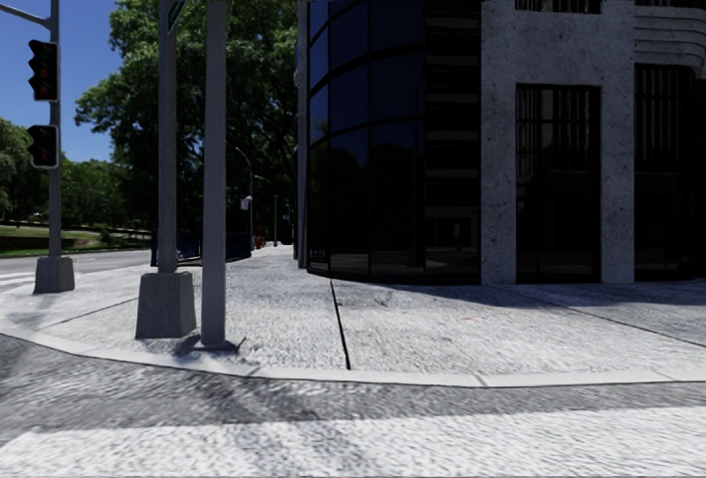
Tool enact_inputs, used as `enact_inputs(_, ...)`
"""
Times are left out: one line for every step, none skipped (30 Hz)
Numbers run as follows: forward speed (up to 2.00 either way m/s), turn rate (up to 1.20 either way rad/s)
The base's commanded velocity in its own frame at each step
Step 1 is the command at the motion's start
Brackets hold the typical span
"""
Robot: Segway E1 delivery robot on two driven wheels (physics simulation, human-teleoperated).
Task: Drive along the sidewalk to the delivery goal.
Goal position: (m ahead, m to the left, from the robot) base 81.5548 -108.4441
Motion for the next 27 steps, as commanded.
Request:
enact_inputs(2.0, -0.11)
enact_inputs(2.0, -0.05)
enact_inputs(2.0, -0.03)
enact_inputs(2.0, -0.02)
enact_inputs(2.0, -0.02)
enact_inputs(2.0, -0.02)
enact_inputs(2.0, -0.01)
enact_inputs(2.0, -0.01)
enact_inputs(2.0, -0.01)
enact_inputs(2.0, -0.01)
enact_inputs(2.0, -0.01)
enact_inputs(2.0, -0.01)
enact_inputs(2.0, -0.01)
enact_inputs(2.0, -0.01)
enact_inputs(2.0, -0.01)
enact_inputs(2.0, -0.01)
enact_inputs(2.0, -0.08)
enact_inputs(2.0, -0.53)
enact_inputs(2.0, -0.53)
enact_inputs(2.0, -0.75)
enact_inputs(2.0, -0.83)
enact_inputs(2.0, -0.86)
enact_inputs(2.0, -0.93)
enact_inputs(2.0, -0.93)
enact_inputs(2.0, -1.01)
enact_inputs(2.0, -1.04)
enact_inputs(2.0, -1.05)
